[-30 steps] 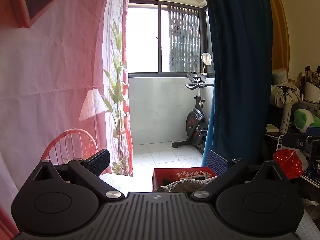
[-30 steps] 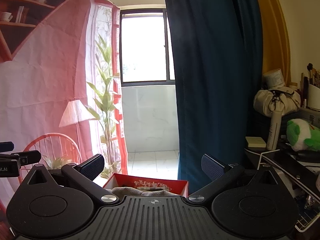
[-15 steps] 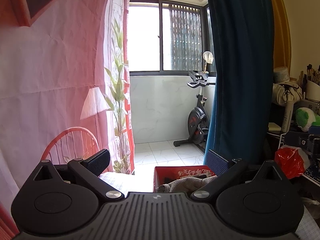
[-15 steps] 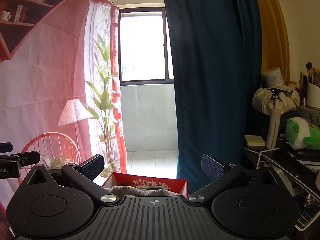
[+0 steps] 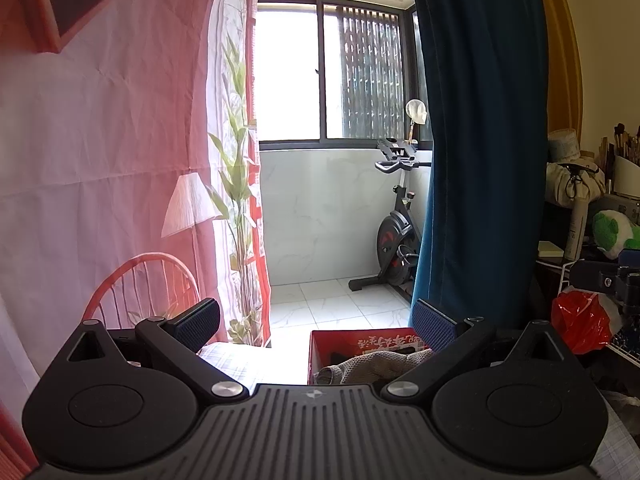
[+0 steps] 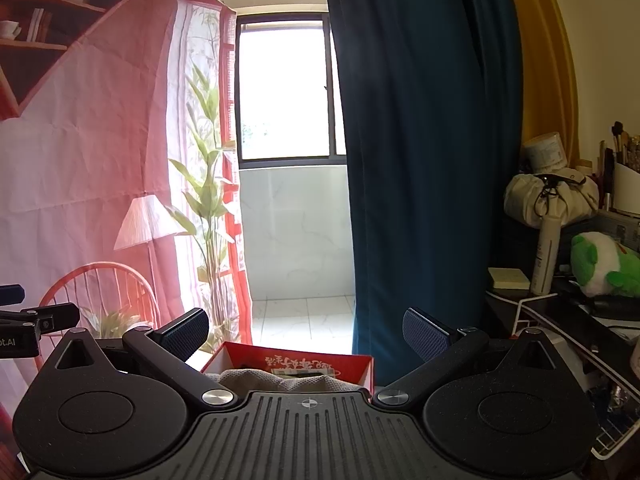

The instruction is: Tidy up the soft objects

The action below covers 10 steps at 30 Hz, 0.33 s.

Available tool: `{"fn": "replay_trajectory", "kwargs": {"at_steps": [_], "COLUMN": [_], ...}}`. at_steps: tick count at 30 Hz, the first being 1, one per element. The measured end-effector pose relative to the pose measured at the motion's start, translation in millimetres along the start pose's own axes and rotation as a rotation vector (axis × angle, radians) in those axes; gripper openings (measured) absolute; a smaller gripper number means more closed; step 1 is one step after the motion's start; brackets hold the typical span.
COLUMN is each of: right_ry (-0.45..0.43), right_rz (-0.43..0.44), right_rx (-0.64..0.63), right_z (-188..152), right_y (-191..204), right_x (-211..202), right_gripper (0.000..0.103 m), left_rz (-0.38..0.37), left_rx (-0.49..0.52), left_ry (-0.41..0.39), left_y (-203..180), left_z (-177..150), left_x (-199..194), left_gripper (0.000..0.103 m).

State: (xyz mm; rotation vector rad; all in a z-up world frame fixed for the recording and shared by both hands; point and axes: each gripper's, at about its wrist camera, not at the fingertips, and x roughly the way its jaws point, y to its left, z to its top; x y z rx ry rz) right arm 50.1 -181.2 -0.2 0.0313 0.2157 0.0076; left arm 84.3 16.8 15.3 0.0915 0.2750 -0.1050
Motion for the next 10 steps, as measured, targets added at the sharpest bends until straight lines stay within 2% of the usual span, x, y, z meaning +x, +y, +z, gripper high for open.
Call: {"fn": "replay_trajectory", "kwargs": {"at_steps": [10], "right_ry": [0.007], "right_rz": [0.002], "right_rx": [0.004], "right_z": [-2.6], "right_y": [-0.6], "right_x": [1.9], "right_gripper": [0.103], "left_rz": [-0.005], "left_rx": [0.001], "left_ry": [0.001], "left_y": [0.8], "left_z": [-1.8], "left_x": [1.5], "left_gripper": [0.103]}}
